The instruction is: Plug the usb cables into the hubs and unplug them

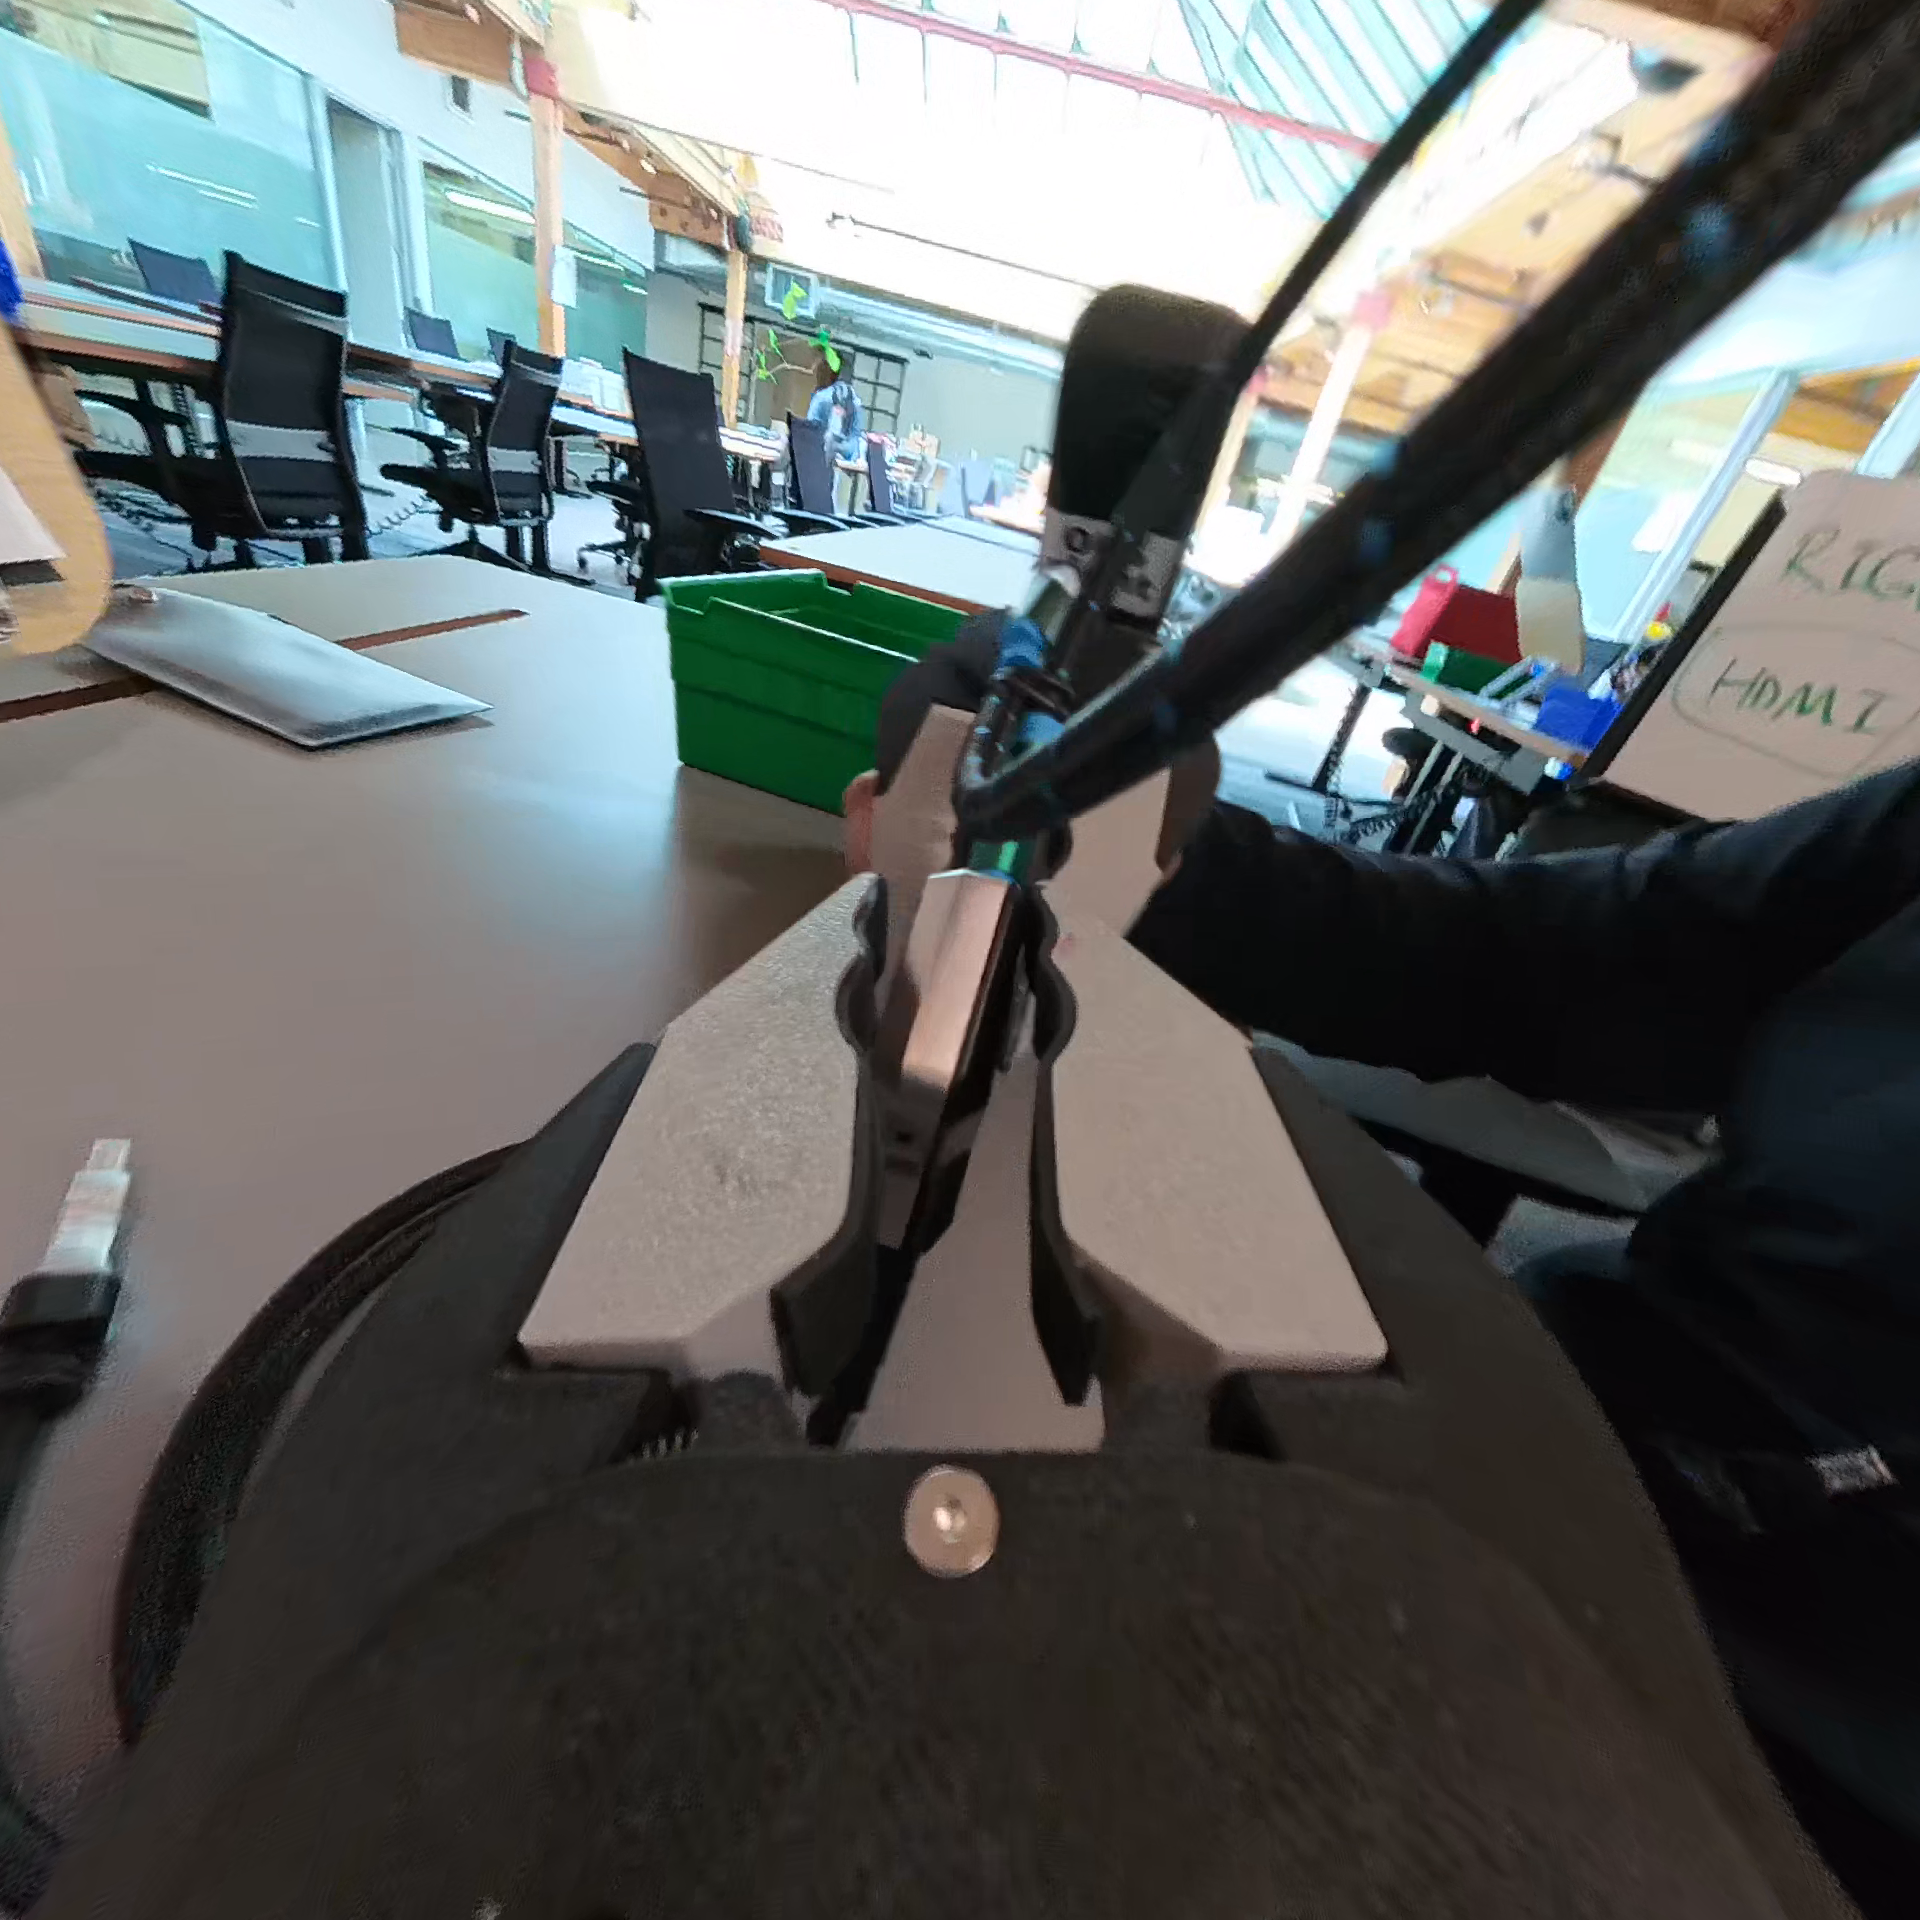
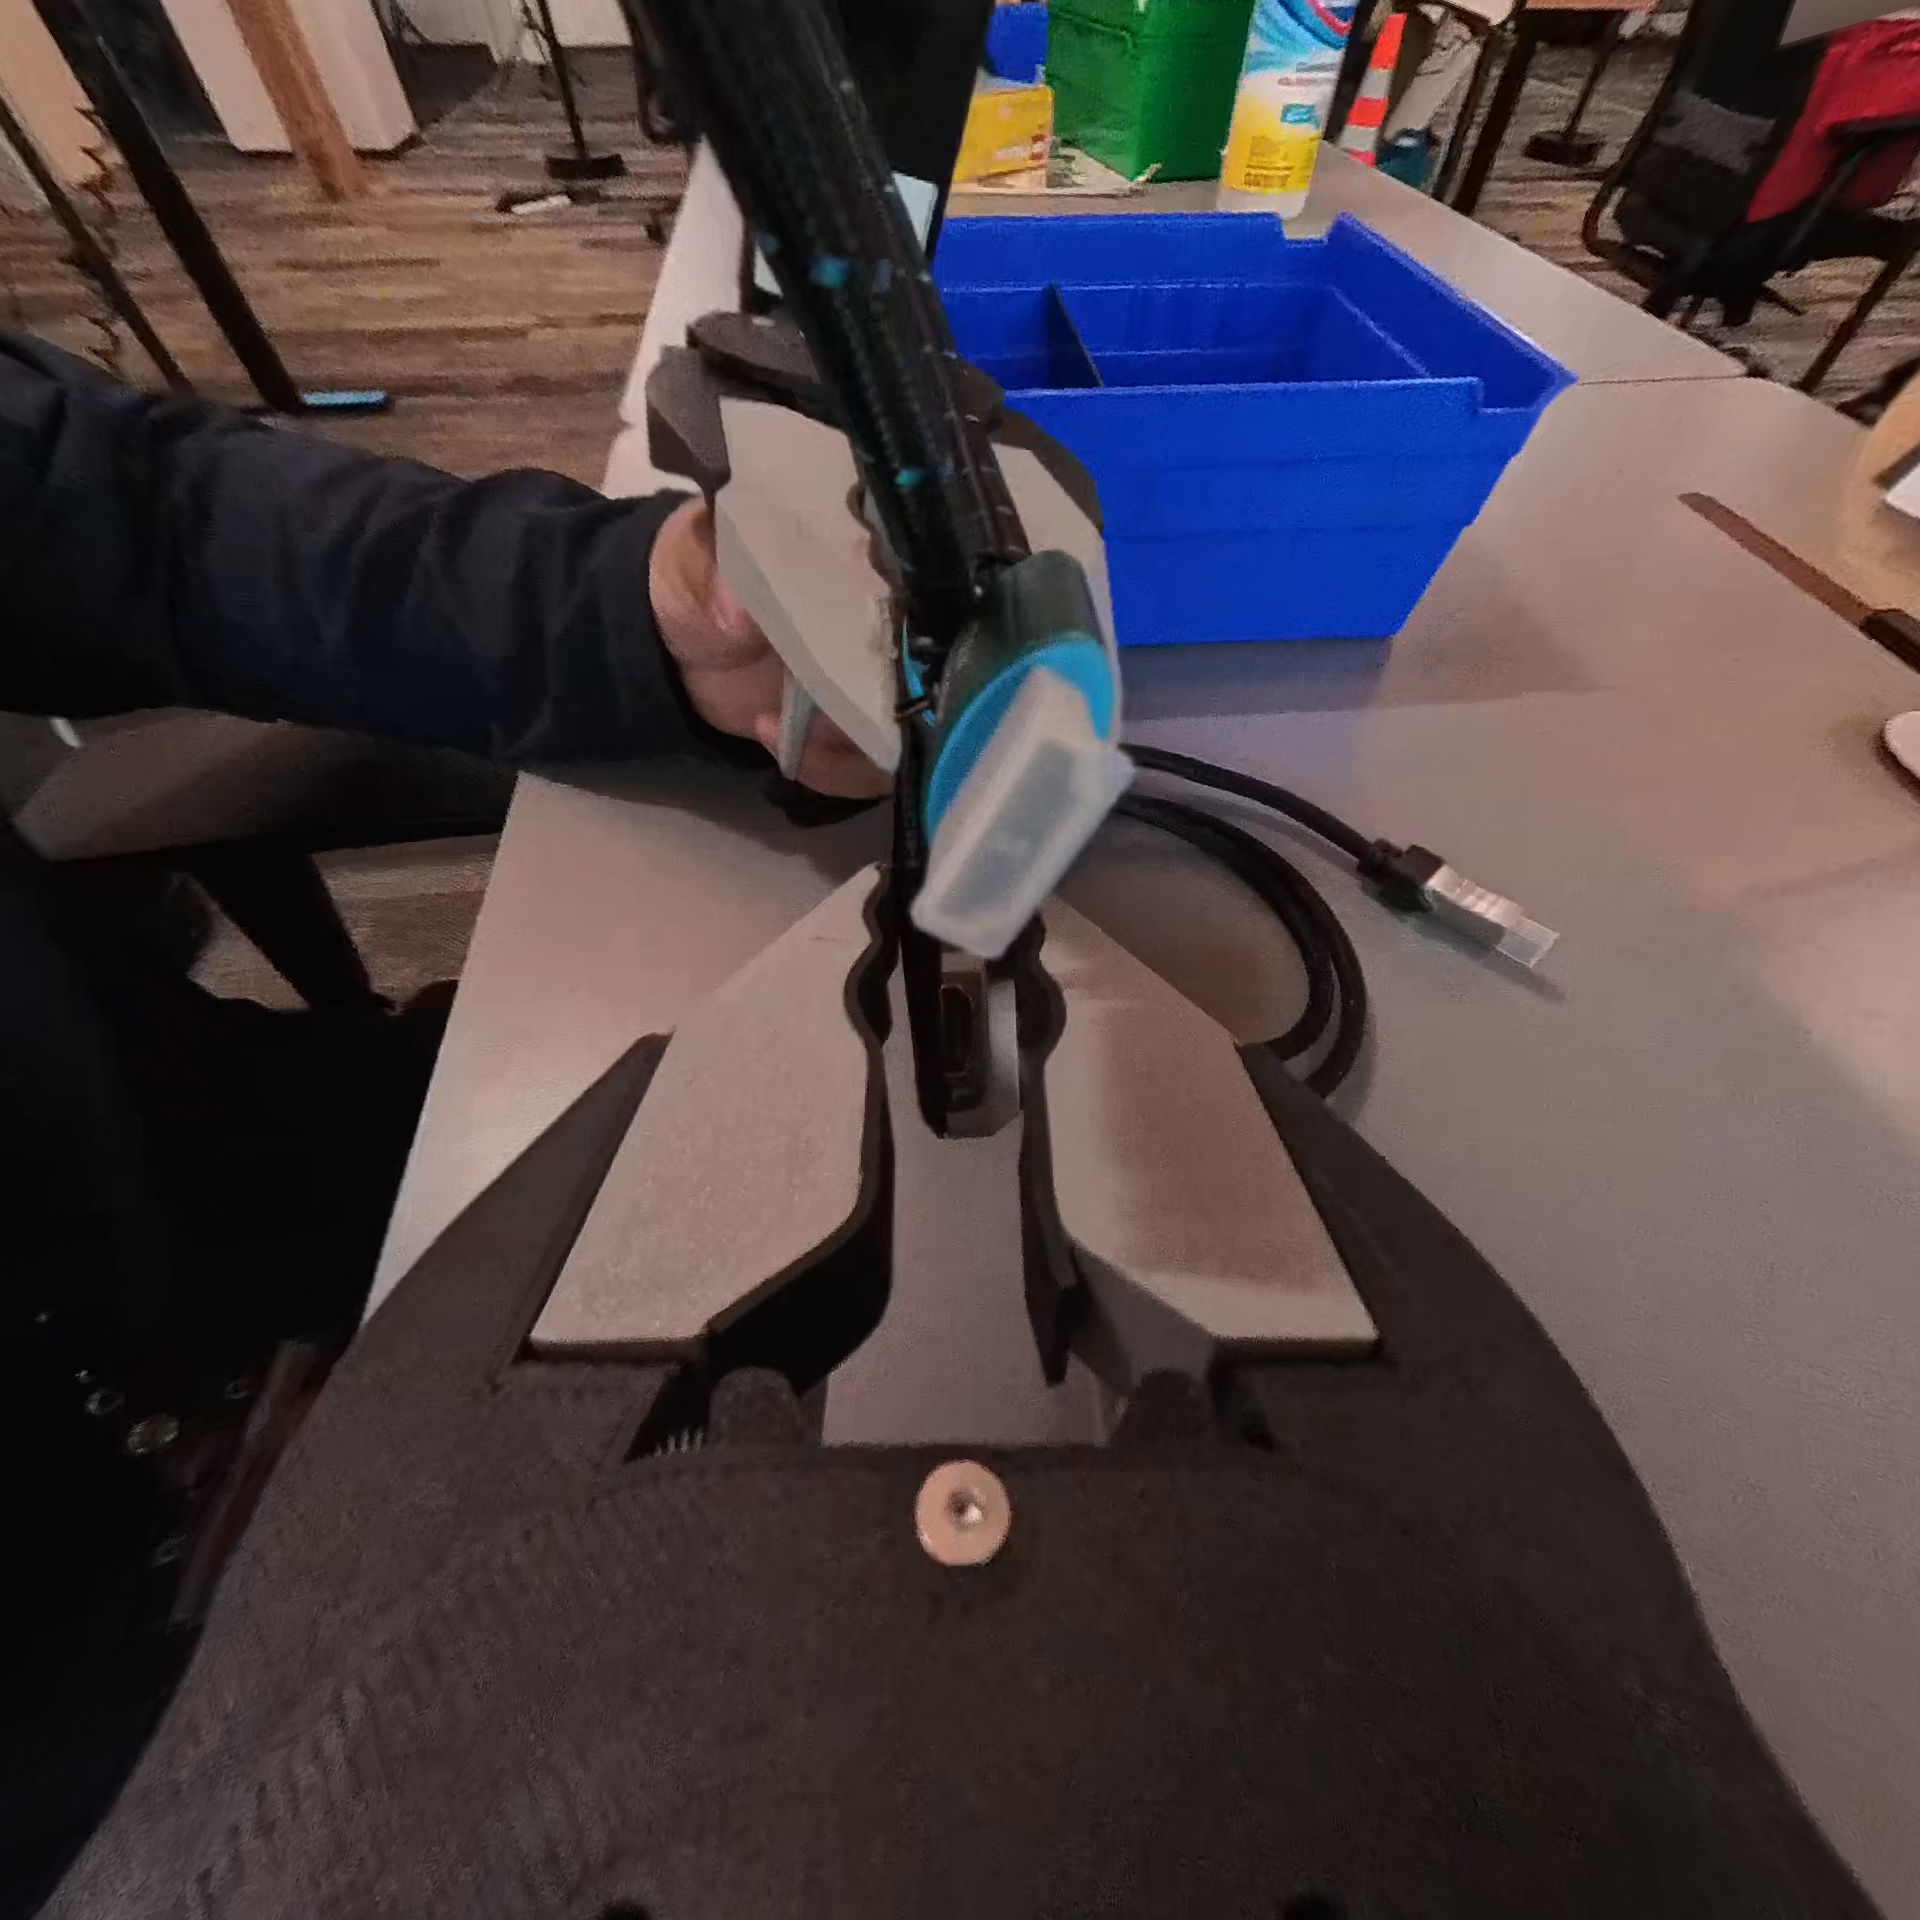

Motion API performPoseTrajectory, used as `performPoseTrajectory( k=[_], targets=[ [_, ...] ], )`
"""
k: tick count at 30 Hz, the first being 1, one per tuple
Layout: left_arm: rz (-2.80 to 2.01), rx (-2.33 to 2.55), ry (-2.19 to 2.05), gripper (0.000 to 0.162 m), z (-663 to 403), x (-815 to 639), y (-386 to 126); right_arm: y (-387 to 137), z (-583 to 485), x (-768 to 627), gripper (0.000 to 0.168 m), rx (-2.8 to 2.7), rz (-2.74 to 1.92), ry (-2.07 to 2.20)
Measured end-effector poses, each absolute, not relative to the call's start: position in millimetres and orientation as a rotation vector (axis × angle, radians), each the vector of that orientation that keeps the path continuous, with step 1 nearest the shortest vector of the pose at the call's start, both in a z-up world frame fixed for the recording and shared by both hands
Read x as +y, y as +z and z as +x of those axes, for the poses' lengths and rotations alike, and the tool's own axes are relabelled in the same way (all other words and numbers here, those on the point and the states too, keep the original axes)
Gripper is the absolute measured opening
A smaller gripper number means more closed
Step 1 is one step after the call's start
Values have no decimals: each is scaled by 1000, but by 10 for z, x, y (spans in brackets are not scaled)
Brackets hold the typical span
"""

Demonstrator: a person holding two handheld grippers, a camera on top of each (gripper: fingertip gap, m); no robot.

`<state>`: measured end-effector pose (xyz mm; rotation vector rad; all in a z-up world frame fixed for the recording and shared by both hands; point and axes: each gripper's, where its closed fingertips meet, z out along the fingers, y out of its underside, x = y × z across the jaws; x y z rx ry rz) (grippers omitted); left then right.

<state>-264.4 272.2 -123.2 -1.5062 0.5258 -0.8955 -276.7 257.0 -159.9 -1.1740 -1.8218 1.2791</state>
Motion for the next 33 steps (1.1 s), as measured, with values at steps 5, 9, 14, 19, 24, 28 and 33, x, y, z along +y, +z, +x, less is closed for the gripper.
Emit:
performPoseTrajectory(
  k=[5,9,14,19,24,28,33],
  targets=[
    [-1424,386,-846,54,-2920,2758,-1011,-1404,-2643,2646,17,-1714,-1176,1066],
    [-1359,310,-744,55,-3171,2756,-880,-876,-2362,2934,17,-1576,-1171,867],
    [-1381,317,-699,50,-3170,2760,-935,154,-1793,3518,17,-1365,-1164,492],
    [-1455,350,-650,44,-3087,2821,-1084,894,-959,4195,17,-1204,-1269,27],
    [-1527,410,-601,43,-2978,2870,-1241,725,-526,4890,17,-1182,-1248,-578],
    [-1560,448,-542,40,-2951,2873,-1331,78,-430,5200,17,-1298,-1364,-670],
    [-1585,446,-600,38,-2904,2891,-1382,-1165,-173,5486,19,-1432,-2052,-307]
  ],
)
